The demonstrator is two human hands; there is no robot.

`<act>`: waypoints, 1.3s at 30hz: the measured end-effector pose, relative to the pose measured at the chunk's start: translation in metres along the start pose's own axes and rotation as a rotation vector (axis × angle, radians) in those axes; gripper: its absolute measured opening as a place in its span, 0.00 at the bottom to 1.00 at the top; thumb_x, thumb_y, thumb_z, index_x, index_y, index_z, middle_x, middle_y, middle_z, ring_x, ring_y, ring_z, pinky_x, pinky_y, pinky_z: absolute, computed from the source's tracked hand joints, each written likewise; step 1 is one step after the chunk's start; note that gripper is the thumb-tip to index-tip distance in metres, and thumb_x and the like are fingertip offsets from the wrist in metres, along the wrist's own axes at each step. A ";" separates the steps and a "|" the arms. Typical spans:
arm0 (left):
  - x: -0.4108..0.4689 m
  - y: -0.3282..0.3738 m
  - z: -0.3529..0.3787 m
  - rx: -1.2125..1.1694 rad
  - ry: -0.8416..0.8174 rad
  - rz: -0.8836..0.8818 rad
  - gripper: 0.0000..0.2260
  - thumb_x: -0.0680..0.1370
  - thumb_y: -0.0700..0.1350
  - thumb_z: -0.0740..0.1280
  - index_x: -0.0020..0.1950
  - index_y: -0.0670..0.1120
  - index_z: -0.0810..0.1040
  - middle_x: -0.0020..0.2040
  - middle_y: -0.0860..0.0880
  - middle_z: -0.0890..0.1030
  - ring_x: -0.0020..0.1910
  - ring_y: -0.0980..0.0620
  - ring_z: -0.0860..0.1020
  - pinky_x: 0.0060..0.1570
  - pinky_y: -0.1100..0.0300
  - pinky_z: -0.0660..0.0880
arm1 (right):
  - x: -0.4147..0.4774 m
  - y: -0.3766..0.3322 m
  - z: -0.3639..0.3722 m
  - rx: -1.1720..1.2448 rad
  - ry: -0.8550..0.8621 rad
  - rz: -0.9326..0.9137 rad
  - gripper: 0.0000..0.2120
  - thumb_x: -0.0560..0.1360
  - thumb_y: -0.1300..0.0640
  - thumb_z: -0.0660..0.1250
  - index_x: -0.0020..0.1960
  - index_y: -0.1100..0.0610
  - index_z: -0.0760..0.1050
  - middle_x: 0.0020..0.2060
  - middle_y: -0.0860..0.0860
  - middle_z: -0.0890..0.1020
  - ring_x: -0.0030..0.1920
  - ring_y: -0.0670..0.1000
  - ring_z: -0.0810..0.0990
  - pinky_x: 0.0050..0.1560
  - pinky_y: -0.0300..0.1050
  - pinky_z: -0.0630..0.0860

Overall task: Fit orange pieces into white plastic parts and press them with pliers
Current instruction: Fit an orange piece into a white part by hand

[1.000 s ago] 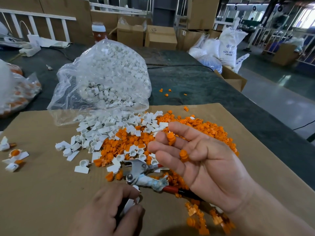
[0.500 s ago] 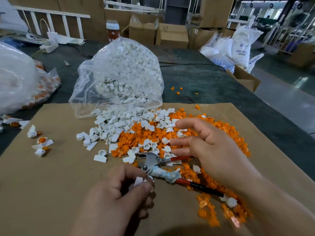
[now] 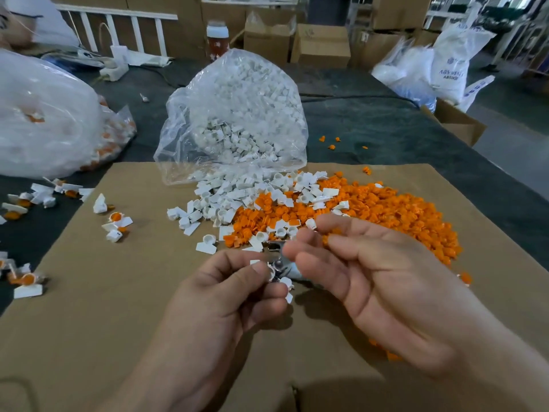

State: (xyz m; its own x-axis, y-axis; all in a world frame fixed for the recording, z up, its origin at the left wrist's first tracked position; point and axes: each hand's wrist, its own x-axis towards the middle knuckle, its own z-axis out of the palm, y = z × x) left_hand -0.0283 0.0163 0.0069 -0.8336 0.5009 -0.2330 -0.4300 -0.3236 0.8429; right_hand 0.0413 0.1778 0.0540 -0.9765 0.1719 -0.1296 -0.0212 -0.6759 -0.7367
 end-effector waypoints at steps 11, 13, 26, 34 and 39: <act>-0.006 0.003 0.005 -0.027 0.013 -0.037 0.02 0.66 0.44 0.73 0.37 0.48 0.86 0.33 0.40 0.81 0.29 0.50 0.81 0.24 0.62 0.77 | -0.007 0.027 -0.022 -0.781 -0.035 -0.150 0.09 0.73 0.48 0.68 0.52 0.45 0.81 0.34 0.54 0.82 0.28 0.52 0.79 0.27 0.45 0.77; -0.006 0.003 0.004 -0.008 0.019 -0.028 0.03 0.67 0.44 0.72 0.36 0.48 0.86 0.33 0.39 0.81 0.28 0.50 0.81 0.24 0.62 0.77 | -0.008 0.031 -0.024 -0.885 -0.016 -0.198 0.09 0.75 0.48 0.65 0.54 0.41 0.79 0.36 0.53 0.82 0.28 0.52 0.81 0.29 0.47 0.78; -0.012 -0.006 0.007 0.343 0.135 0.166 0.04 0.77 0.43 0.70 0.45 0.51 0.84 0.32 0.40 0.82 0.28 0.45 0.79 0.34 0.45 0.82 | -0.013 0.035 -0.022 -1.179 0.003 -0.398 0.11 0.78 0.56 0.66 0.52 0.38 0.75 0.41 0.41 0.84 0.39 0.43 0.84 0.36 0.41 0.82; -0.017 -0.005 0.009 0.470 0.123 0.203 0.04 0.77 0.46 0.70 0.45 0.54 0.83 0.33 0.43 0.83 0.32 0.41 0.83 0.35 0.47 0.83 | -0.012 0.032 -0.017 -1.439 -0.029 -0.593 0.06 0.78 0.52 0.62 0.50 0.41 0.74 0.47 0.39 0.76 0.47 0.45 0.79 0.40 0.41 0.78; -0.019 -0.006 0.008 0.509 0.102 0.230 0.04 0.76 0.47 0.70 0.45 0.56 0.83 0.33 0.46 0.84 0.31 0.49 0.83 0.31 0.60 0.79 | -0.011 0.035 -0.018 -1.430 -0.018 -0.595 0.04 0.78 0.50 0.62 0.50 0.42 0.74 0.46 0.39 0.77 0.49 0.43 0.78 0.43 0.37 0.76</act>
State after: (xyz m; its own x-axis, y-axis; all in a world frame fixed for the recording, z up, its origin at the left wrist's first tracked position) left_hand -0.0074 0.0146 0.0105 -0.9261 0.3751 -0.0402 -0.0330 0.0255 0.9991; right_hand 0.0553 0.1649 0.0179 -0.9043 0.1427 0.4024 -0.1889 0.7114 -0.6769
